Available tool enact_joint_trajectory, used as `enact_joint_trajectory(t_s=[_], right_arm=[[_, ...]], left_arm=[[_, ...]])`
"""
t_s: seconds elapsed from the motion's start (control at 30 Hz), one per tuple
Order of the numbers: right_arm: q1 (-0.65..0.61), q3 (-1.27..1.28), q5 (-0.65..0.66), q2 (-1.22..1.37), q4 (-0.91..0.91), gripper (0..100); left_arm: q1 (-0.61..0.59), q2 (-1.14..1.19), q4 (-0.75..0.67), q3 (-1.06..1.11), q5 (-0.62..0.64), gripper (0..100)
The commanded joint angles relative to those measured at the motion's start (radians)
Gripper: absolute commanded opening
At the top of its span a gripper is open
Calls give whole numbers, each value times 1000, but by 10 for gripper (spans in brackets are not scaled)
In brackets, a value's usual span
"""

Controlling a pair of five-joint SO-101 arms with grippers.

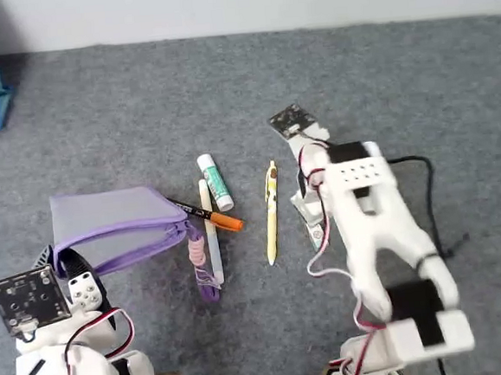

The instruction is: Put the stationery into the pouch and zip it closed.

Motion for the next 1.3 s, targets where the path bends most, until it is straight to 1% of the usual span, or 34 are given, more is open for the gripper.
enact_joint_trajectory(t_s=[0.0,0.17,0.23,0.37,0.4,0.5,0.6,0.73,0.83,0.97,1.0,1.13,1.27], right_arm=[[-58,-46,-6,70,-65,248],[-71,-52,-6,147,-127,233],[-71,-52,-5,168,-140,178],[-76,-52,0,171,-134,24],[-74,-51,0,166,-133,2],[-70,-49,2,122,-76,7],[-74,-46,2,15,15,9],[-74,-44,-3,-193,145,9],[-77,-46,-5,-374,262,9],[-77,-46,-12,-605,380,9],[-77,-46,-38,-654,401,9],[-81,-46,-166,-840,426,9],[-171,-46,-230,-1013,384,9]], left_arm=[[25,-12,-3,-7,-6,10],[43,-12,-3,-5,-5,10],[43,-12,-3,-5,-3,10],[43,-12,-3,-5,-2,10],[43,-12,-3,-5,-2,10],[43,-12,-3,-5,-2,10],[64,-12,-5,-5,-2,10],[153,-11,-20,-5,17,10],[196,-11,-31,-8,40,10],[224,-11,-34,-10,46,10],[224,-11,-35,-10,57,10],[222,20,-41,-8,61,10],[224,144,-57,-15,61,10]])
